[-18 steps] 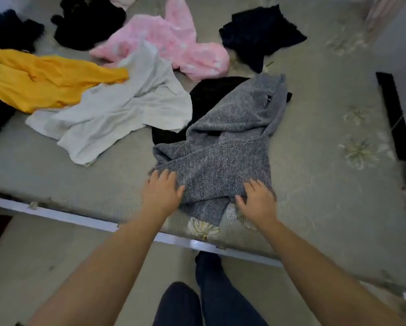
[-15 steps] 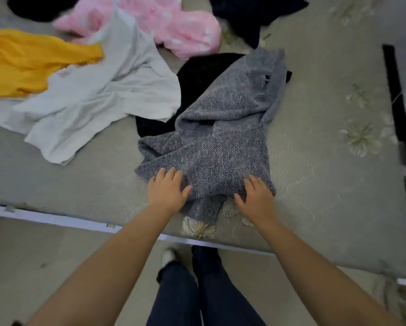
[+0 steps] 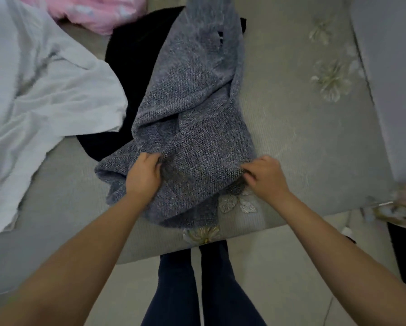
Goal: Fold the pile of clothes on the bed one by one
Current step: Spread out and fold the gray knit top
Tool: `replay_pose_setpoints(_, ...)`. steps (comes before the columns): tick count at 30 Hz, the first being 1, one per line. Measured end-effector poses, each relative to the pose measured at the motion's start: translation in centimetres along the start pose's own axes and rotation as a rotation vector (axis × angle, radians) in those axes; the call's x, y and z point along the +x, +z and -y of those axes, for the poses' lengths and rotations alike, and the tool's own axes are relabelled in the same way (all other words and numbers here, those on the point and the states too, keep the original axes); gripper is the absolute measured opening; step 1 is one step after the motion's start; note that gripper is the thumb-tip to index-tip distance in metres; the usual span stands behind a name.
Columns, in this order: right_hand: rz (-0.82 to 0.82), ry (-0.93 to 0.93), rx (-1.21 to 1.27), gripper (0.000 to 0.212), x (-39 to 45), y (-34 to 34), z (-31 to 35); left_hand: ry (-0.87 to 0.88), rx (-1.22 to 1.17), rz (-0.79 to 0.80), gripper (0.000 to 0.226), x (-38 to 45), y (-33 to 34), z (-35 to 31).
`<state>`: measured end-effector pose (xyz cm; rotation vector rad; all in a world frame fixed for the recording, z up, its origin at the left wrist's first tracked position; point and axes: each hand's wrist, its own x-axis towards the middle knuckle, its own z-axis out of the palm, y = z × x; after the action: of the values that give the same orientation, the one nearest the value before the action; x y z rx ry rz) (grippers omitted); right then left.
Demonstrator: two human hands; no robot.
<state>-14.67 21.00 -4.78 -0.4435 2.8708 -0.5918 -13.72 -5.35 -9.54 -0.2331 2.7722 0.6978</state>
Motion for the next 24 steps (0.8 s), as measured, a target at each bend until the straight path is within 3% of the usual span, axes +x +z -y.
replay_pose_setpoints(6, -0.097, 0.009, 0.058, 0.014, 5.9, -4.9, 4.8, 0.219, 0.025, -0.258, 0.025, 2.8, -9.7, 0.3)
replay_pose_setpoints(9, -0.205, -0.035, 0.163, 0.017, 9.8, -5.6, 8.4, 0.176, 0.086, -0.383, 0.025, 4.8, -15.0, 1.6)
replay_pose_setpoints(12, -0.123, -0.003, 0.202, 0.03, 12.5, -4.9, 10.4, 0.084, 0.213, -0.431, 0.033, 6.4, -17.7, 3.3)
replay_pose_setpoints(14, -0.003, 0.034, 0.147, 0.037, 12.4, -3.2, 10.2, 0.051, 0.291, -0.341, 0.038, 6.7, -17.1, 3.7)
replay_pose_setpoints(17, 0.105, 0.154, 0.078, 0.046, 9.1, -0.2, 8.0, 0.24, 0.296, -0.038, 0.043, 5.7, -12.9, 3.0)
replay_pose_setpoints(20, 0.23, 0.314, -0.048, 0.07, 3.9, 2.2, 4.8, 0.371, 0.374, 0.24, 0.062, 4.6, -7.7, 2.0)
replay_pose_setpoints(22, 0.272, 0.444, -0.093, 0.084, 0.7, 3.3, 2.9, 0.328, 0.396, 0.298, 0.067, 4.6, -5.1, 1.7)
replay_pose_setpoints(24, 0.243, 0.54, -0.077, 0.067, -1.2, 4.1, 1.6, 0.351, 0.311, 0.206, 0.062, 4.7, -4.3, 1.1)
